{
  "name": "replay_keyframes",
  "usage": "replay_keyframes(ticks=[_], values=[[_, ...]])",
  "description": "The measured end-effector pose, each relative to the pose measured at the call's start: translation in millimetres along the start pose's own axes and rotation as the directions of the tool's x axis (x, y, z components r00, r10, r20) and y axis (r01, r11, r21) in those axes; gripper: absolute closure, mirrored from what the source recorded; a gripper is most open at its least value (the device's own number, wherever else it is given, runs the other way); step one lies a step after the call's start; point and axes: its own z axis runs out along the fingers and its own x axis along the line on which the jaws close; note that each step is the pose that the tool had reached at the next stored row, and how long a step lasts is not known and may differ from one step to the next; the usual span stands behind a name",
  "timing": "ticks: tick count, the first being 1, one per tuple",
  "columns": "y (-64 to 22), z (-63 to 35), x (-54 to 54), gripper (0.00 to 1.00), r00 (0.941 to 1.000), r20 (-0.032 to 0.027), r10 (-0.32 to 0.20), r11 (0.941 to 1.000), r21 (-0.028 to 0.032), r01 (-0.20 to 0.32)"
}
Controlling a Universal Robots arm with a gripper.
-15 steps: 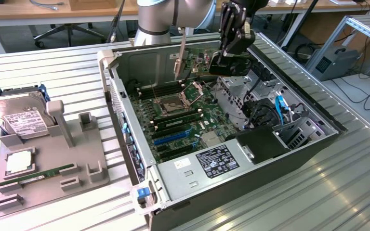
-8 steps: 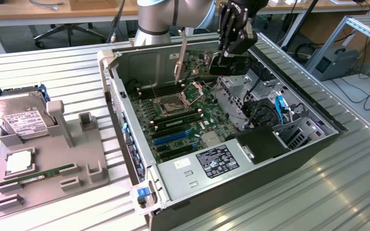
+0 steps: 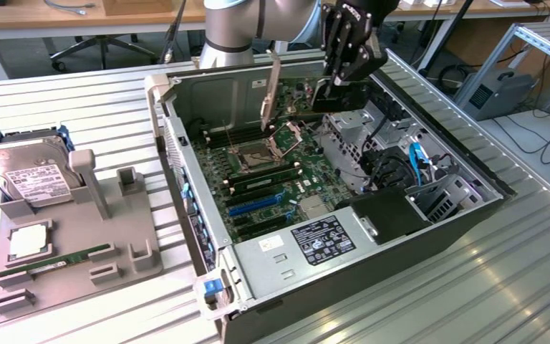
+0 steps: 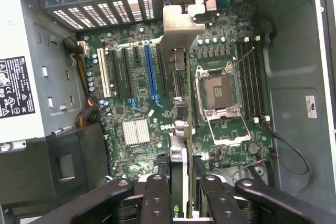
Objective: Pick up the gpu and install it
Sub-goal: 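Insert the gpu into the slot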
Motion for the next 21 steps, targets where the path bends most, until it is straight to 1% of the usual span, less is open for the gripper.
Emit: replay_keyframes(ticks=[3, 4, 21], values=[[0.0, 0.2, 0.0, 0.73, 0.9993, -0.0011, -0.039, 0.9993, -0.0005, 0.039], [0.0, 0.3, 0.0, 0.73, 0.9991, -0.0011, -0.043, 0.9991, -0.0005, 0.043], [0.0, 0.4, 0.0, 0.73, 0.9967, -0.0022, -0.081, 0.9967, -0.0011, 0.081]])
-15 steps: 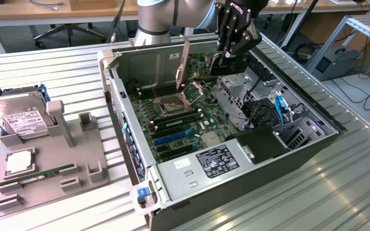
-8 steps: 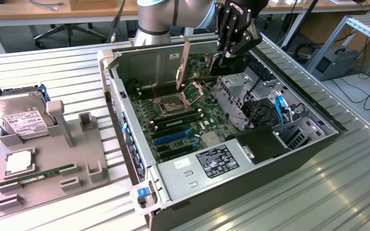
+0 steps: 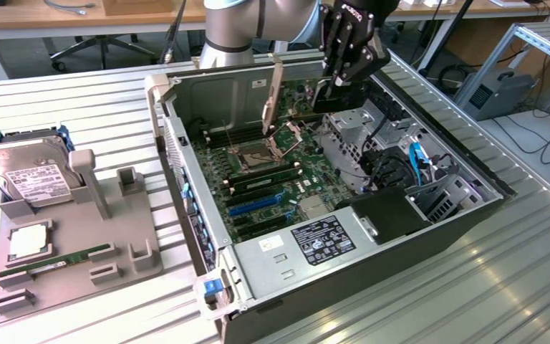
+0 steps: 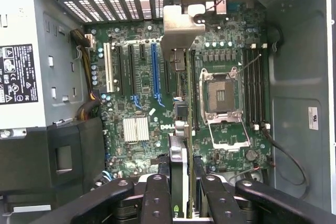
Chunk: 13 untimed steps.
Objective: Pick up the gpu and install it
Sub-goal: 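Insert the gpu into the slot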
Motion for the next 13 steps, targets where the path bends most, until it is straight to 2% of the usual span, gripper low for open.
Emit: replay_keyframes(ticks=[13], values=[[0.0, 0.1, 0.0, 0.73, 0.9997, -0.0008, -0.026, 0.9997, -0.0004, 0.026]])
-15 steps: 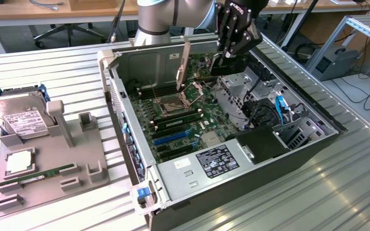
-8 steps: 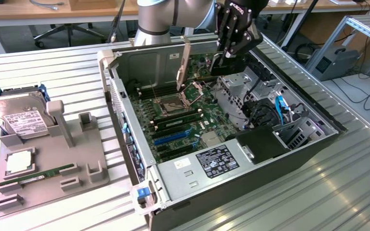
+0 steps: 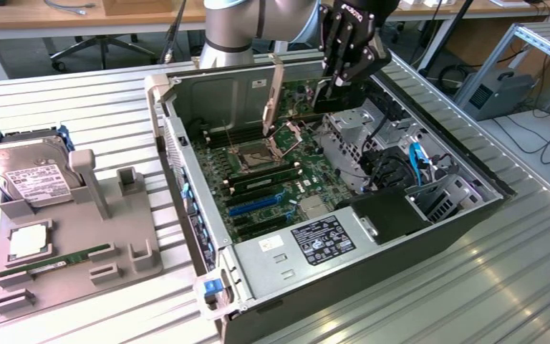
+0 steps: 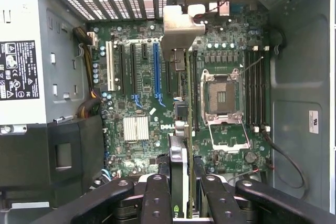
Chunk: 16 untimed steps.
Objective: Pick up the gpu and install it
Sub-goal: 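Insert the gpu into the slot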
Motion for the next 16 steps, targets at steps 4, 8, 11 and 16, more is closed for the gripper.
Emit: replay_keyframes(ticks=[4, 8, 11, 16], values=[[0.0, 0.0, 0.0, 0.73, 1.0, -0.0002, -0.008, 1.0, -0.0001, 0.008], [0.0, 0.1, 0.0, 0.73, 0.9999, -0.0005, -0.016, 0.9999, -0.0002, 0.016], [0.0, 0.1, 0.0, 0.73, 0.9998, -0.0006, -0.022, 0.9998, -0.0003, 0.022], [0.0, 0.1, 0.0, 0.73, 0.9994, -0.0009, -0.034, 0.9994, -0.0004, 0.034]])
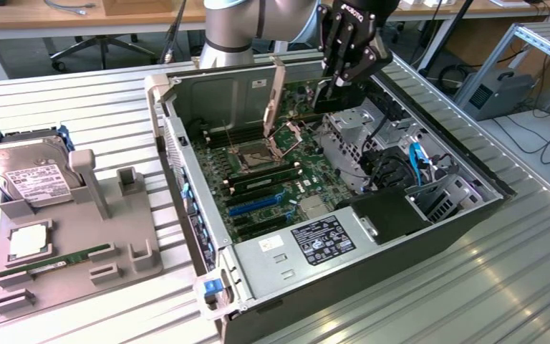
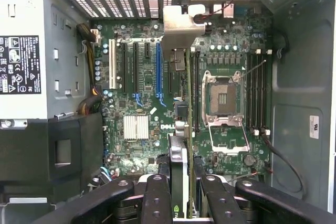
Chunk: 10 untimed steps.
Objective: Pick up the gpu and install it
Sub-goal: 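Insert the gpu into the slot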
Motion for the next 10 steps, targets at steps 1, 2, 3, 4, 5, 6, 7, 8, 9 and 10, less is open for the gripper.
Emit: replay_keyframes(ticks=[1, 2, 3, 4, 5, 6, 7, 8, 9, 10], values=[[0.0, 0.0, 0.0, 0.73, 1.0, -0.0001, -0.003, 1.0, -0.0001, 0.003], [0.0, 0.0, 0.0, 0.73, 1.0, -0.0001, -0.005, 1.0, -0.0001, 0.005], [0.0, 0.0, 0.0, 0.73, 1.0, -0.0003, -0.008, 1.0, -0.0002, 0.008], [0.0, 0.0, 0.0, 0.73, 0.9999, -0.0003, -0.01, 0.9999, -0.0002, 0.01], [0.0, 0.1, 0.0, 0.73, 0.9999, -0.0004, -0.013, 0.9999, -0.0002, 0.013], [0.0, 0.1, 0.0, 0.73, 0.9999, -0.0004, -0.015, 0.9999, -0.0003, 0.015], [0.0, 0.1, 0.0, 0.73, 0.9998, -0.0005, -0.018, 0.9998, -0.0003, 0.018], [0.0, 0.1, 0.0, 0.73, 0.9998, -0.0006, -0.02, 0.9998, -0.0003, 0.02], [0.0, 0.1, 0.0, 0.73, 0.9997, -0.0007, -0.023, 0.9997, -0.0004, 0.023], [0.0, 0.1, 0.0, 0.73, 0.9997, -0.0007, -0.024, 0.9997, -0.0004, 0.024]])
